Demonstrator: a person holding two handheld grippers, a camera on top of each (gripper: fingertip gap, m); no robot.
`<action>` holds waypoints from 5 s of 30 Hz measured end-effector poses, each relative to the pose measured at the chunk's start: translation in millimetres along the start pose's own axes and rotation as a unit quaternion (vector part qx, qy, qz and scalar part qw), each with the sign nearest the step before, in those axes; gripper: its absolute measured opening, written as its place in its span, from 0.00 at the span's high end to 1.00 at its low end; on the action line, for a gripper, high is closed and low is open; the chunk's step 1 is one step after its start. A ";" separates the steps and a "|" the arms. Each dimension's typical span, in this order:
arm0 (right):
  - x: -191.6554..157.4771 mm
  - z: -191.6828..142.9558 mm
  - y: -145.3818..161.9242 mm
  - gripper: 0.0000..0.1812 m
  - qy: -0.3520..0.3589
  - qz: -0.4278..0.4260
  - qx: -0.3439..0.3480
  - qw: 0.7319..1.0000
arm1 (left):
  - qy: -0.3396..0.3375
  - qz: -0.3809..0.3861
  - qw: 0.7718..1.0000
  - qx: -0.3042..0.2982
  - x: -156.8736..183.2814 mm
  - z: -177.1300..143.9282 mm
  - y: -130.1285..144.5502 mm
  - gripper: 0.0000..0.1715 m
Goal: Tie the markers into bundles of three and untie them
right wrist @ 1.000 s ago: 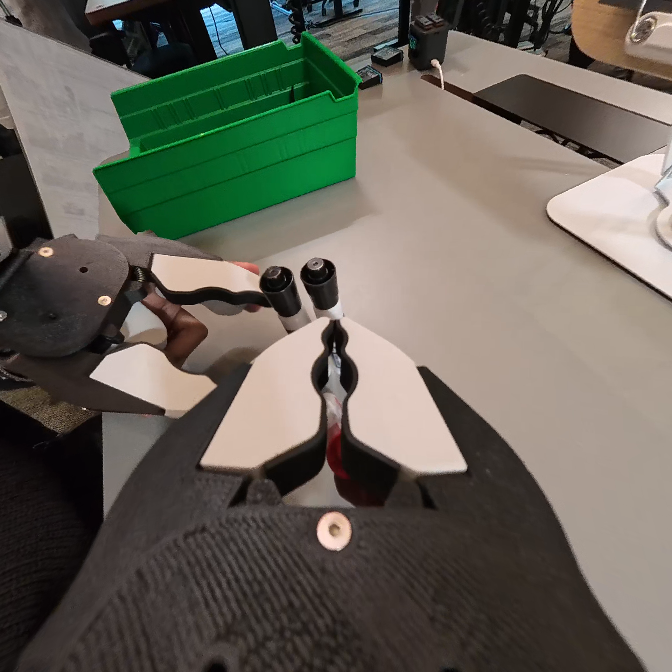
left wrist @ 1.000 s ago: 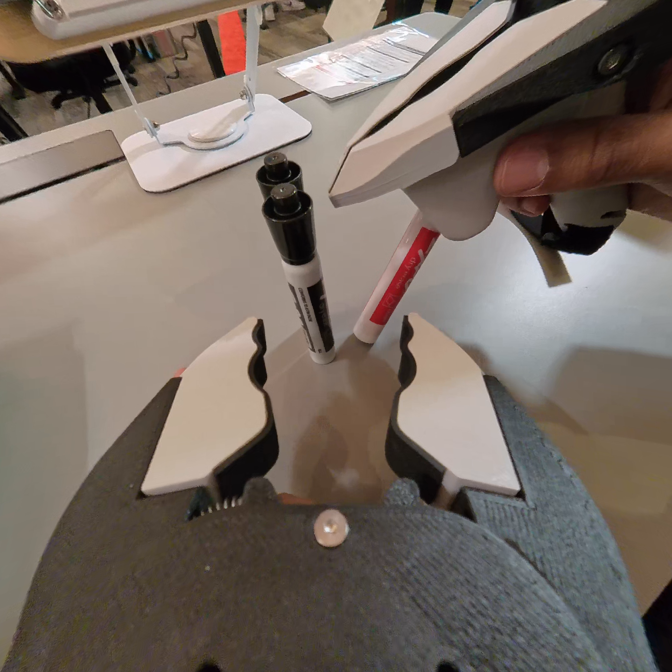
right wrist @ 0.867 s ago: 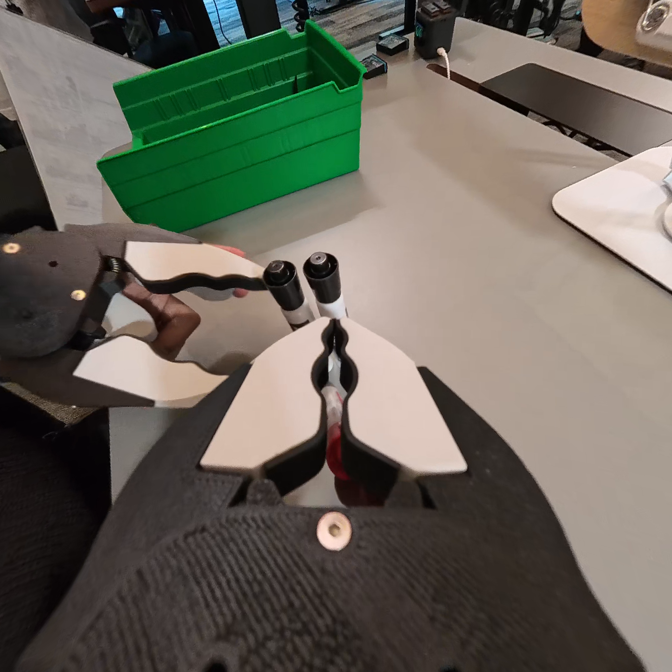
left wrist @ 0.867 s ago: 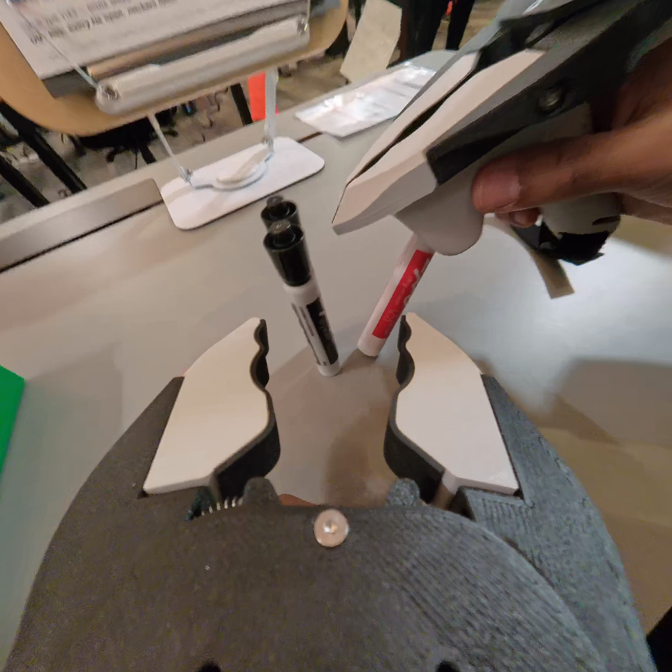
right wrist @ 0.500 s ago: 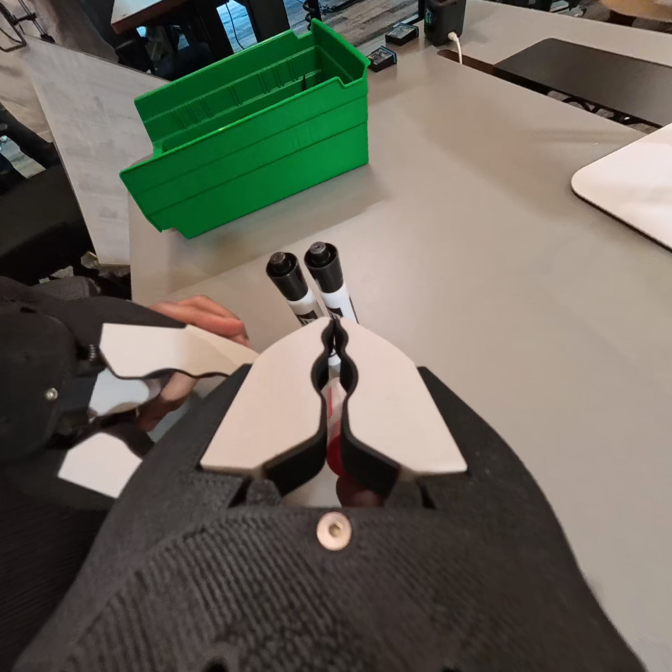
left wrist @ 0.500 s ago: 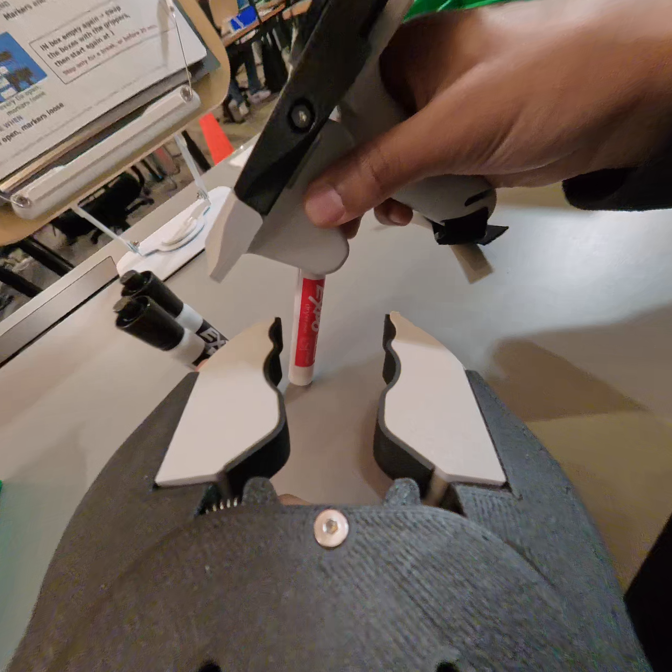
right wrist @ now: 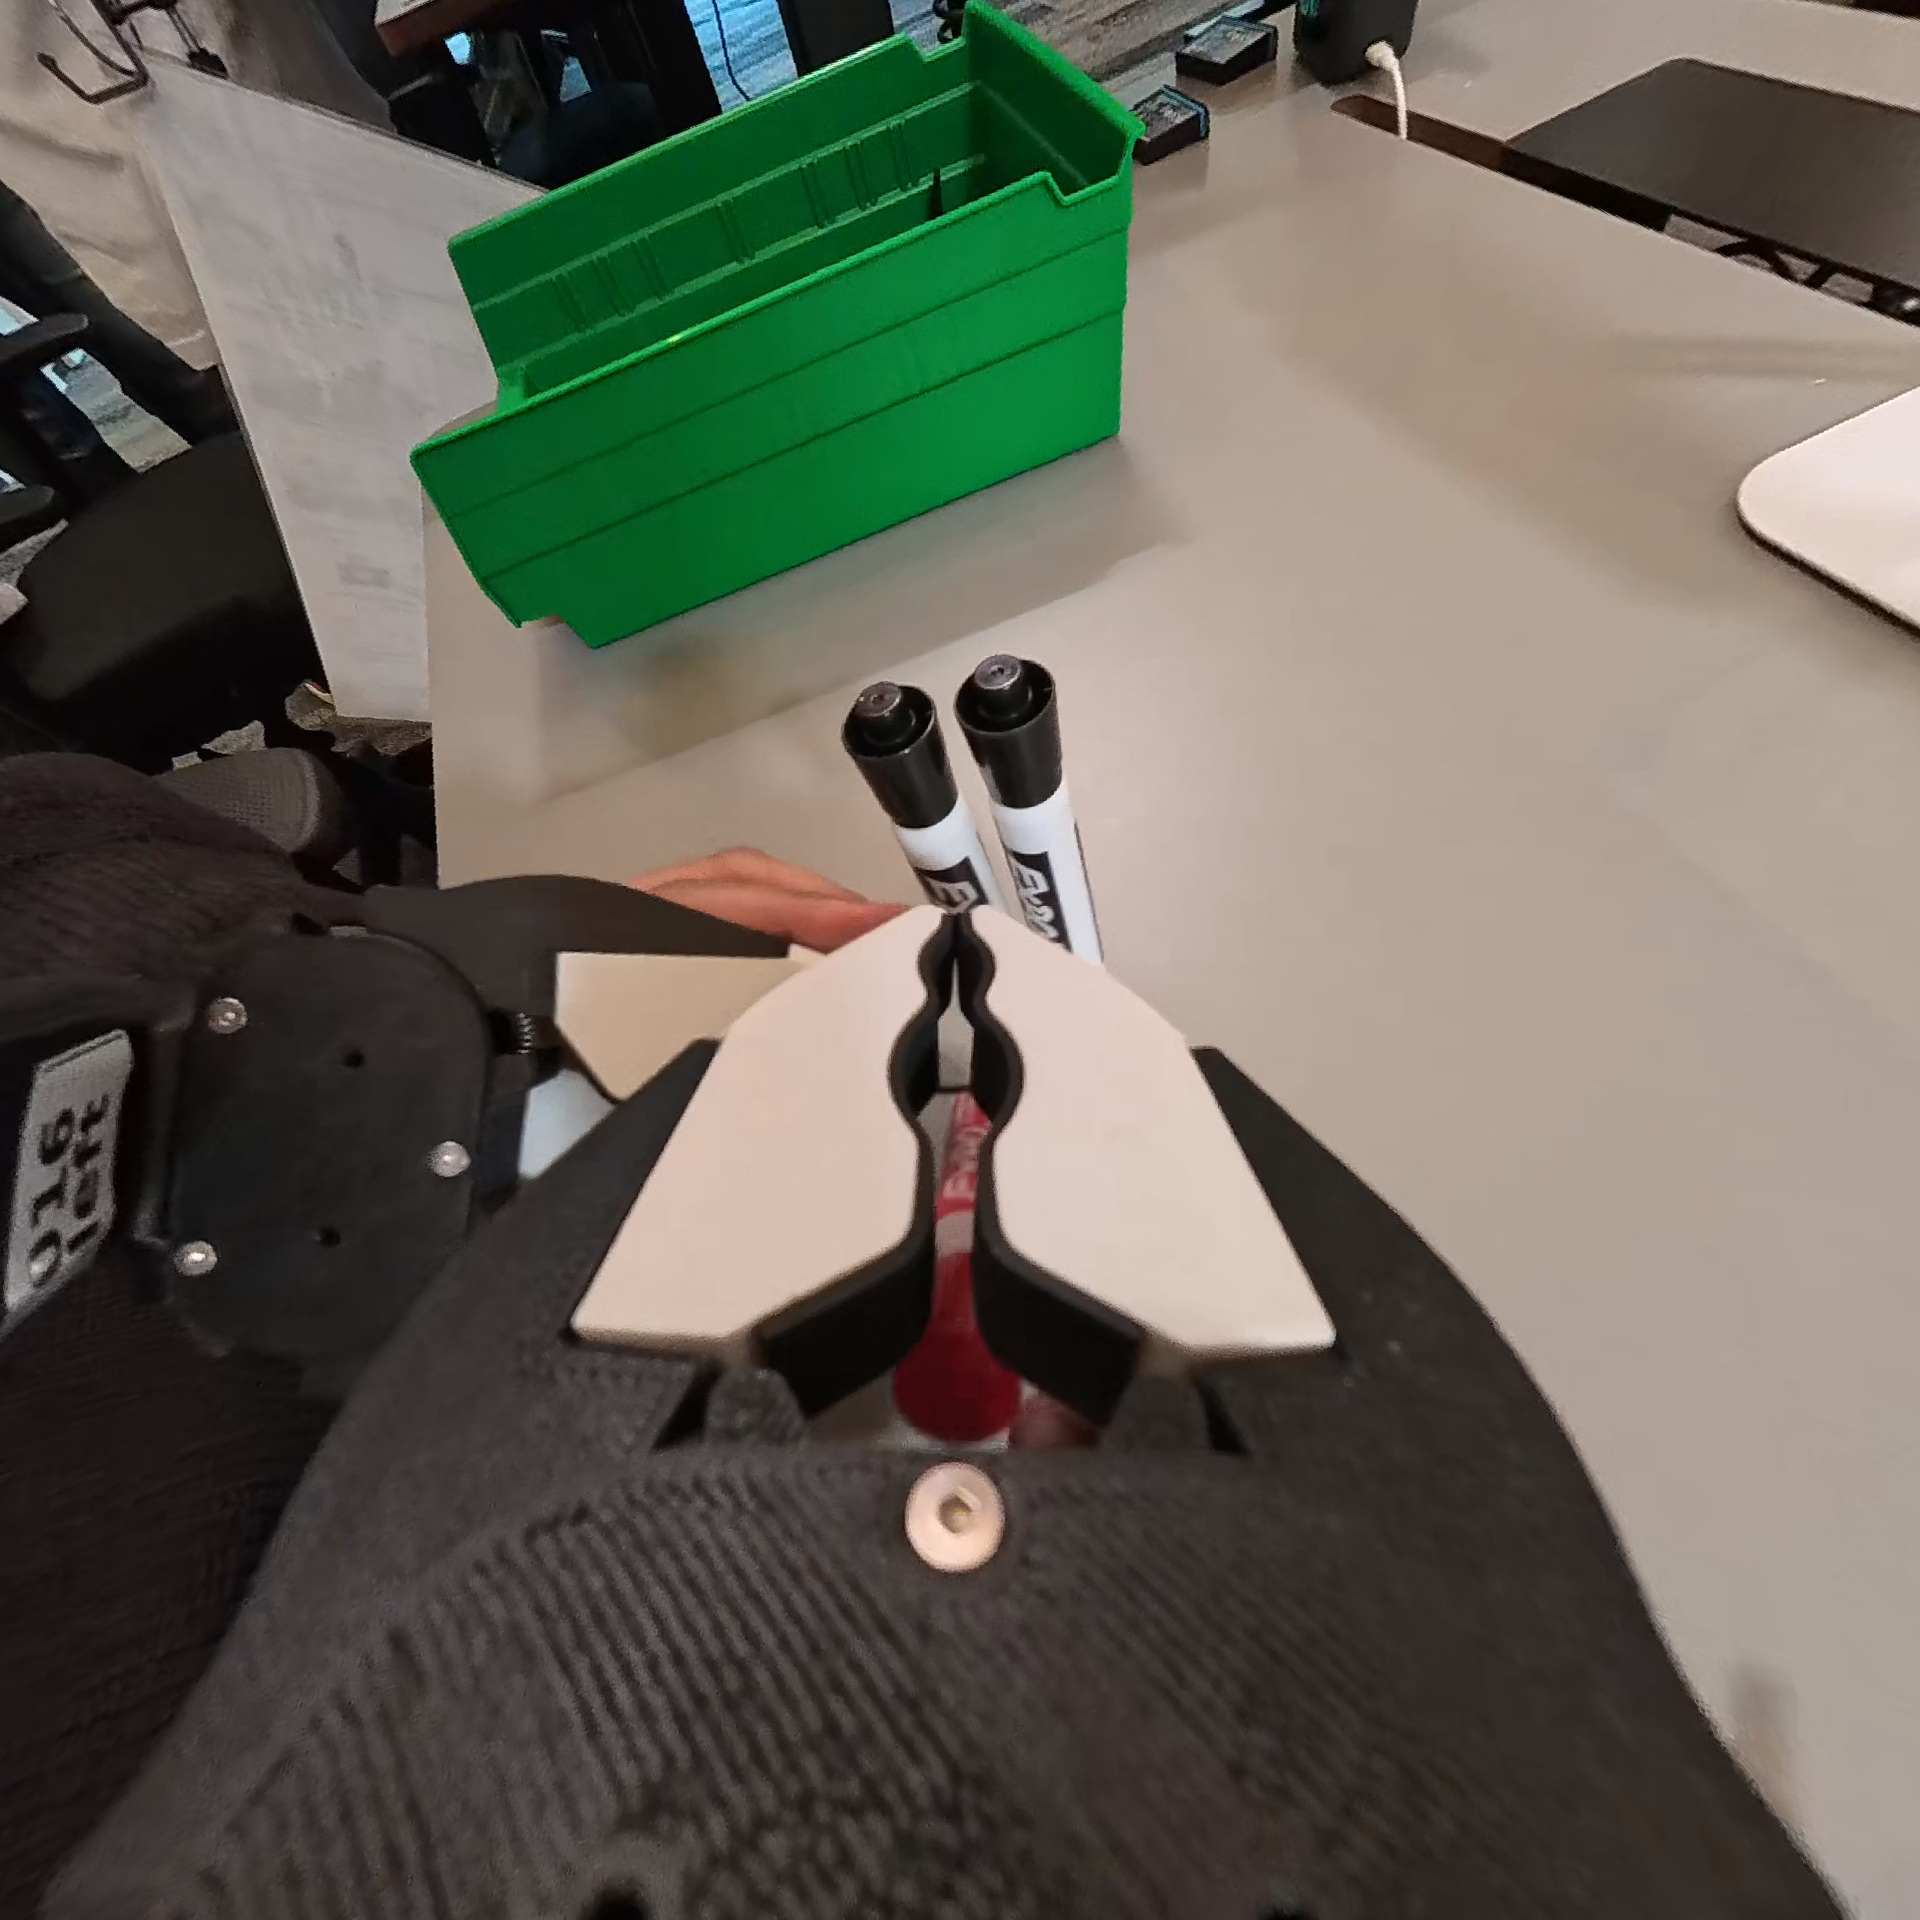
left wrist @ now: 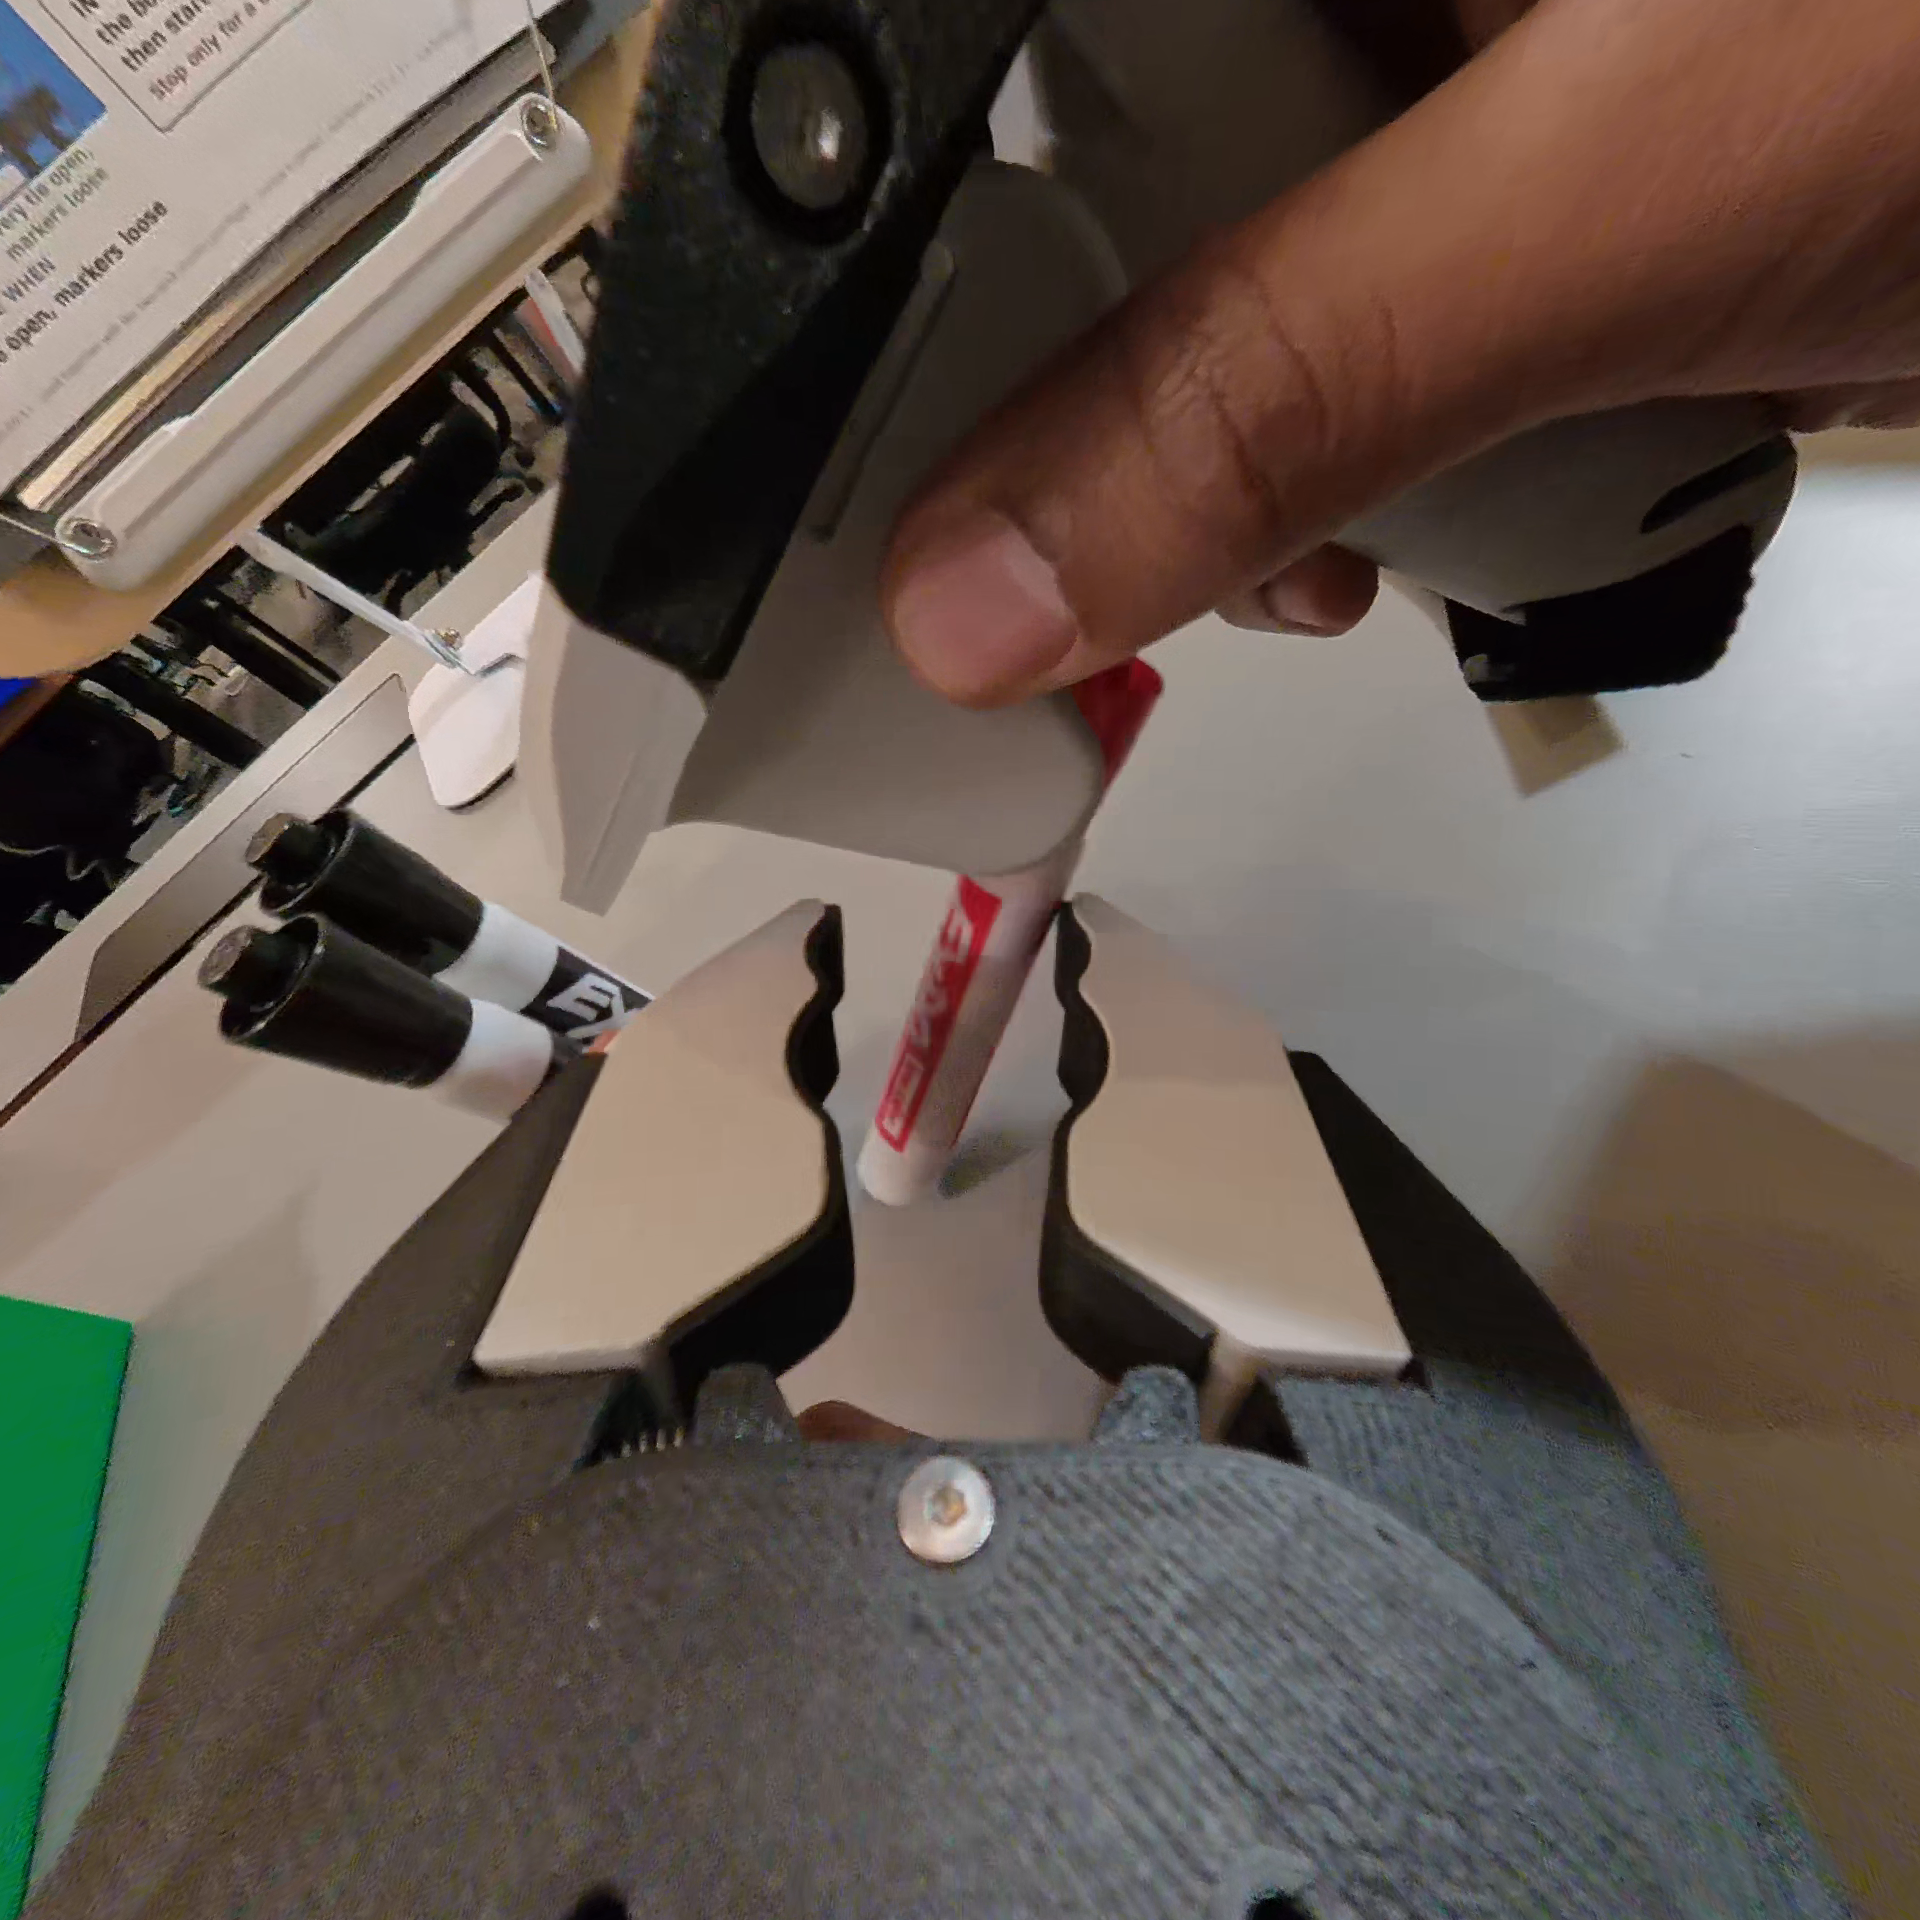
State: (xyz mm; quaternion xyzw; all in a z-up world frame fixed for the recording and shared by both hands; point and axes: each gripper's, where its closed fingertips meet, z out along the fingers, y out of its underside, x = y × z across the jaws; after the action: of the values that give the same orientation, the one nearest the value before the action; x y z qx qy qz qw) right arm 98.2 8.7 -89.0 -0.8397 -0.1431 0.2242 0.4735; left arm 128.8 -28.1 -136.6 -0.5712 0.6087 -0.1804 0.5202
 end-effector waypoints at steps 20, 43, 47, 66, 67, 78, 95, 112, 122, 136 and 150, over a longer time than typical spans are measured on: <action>2.6 -55.4 -29.0 0.81 -0.080 0.017 0.162 0.983 | 0.073 -0.187 0.973 0.115 -19.5 -29.8 -30.7 0.89; 3.1 -40.7 -30.2 0.90 0.003 -0.051 0.155 0.987 | -0.033 -0.125 0.963 0.236 -57.3 -85.1 -63.1 0.55; 8.1 -28.1 -33.2 0.90 0.021 -0.048 0.151 0.987 | -0.030 -0.125 0.976 0.173 -71.2 -63.7 -40.0 0.51; 3.7 8.8 -15.8 0.90 0.004 -0.061 0.102 0.993 | 0.014 -0.159 0.987 0.027 -65.5 -14.4 19.4 0.55; 3.7 9.6 -15.7 0.90 0.006 -0.064 0.102 0.993 | 0.017 -0.159 0.987 0.024 -64.3 -13.5 20.4 0.55; 1.6 15.5 -15.4 0.90 0.011 -0.076 0.108 0.991 | 0.023 -0.152 0.988 0.010 -65.8 -9.5 26.7 0.59; 0.2 11.1 -18.1 0.83 0.008 -0.076 0.124 0.989 | 0.033 -0.164 0.986 -0.005 -65.3 -7.3 31.5 0.63; 23.0 0.6 48.1 0.97 0.004 -0.069 -0.042 0.997 | 0.113 -0.161 0.978 -0.070 -44.6 -9.2 50.3 0.50; 9.8 40.9 87.1 1.00 0.046 -0.190 -0.158 0.968 | 0.193 -0.214 0.948 -0.132 -51.3 -11.2 79.4 0.58; 18.9 45.8 80.6 1.00 0.078 -0.180 -0.151 0.969 | 0.183 -0.209 0.949 -0.150 -51.2 -10.0 84.8 0.68; 11.6 44.5 82.0 1.00 0.053 -0.188 -0.150 0.969 | 0.163 -0.206 0.952 -0.159 -54.9 -7.7 88.2 0.76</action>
State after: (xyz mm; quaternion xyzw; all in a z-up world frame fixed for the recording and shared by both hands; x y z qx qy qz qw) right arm 87.7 4.6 -182.4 -0.8699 -0.3050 0.0622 0.3825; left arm 66.9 42.4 -181.9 -0.7227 0.5748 -0.2751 0.2676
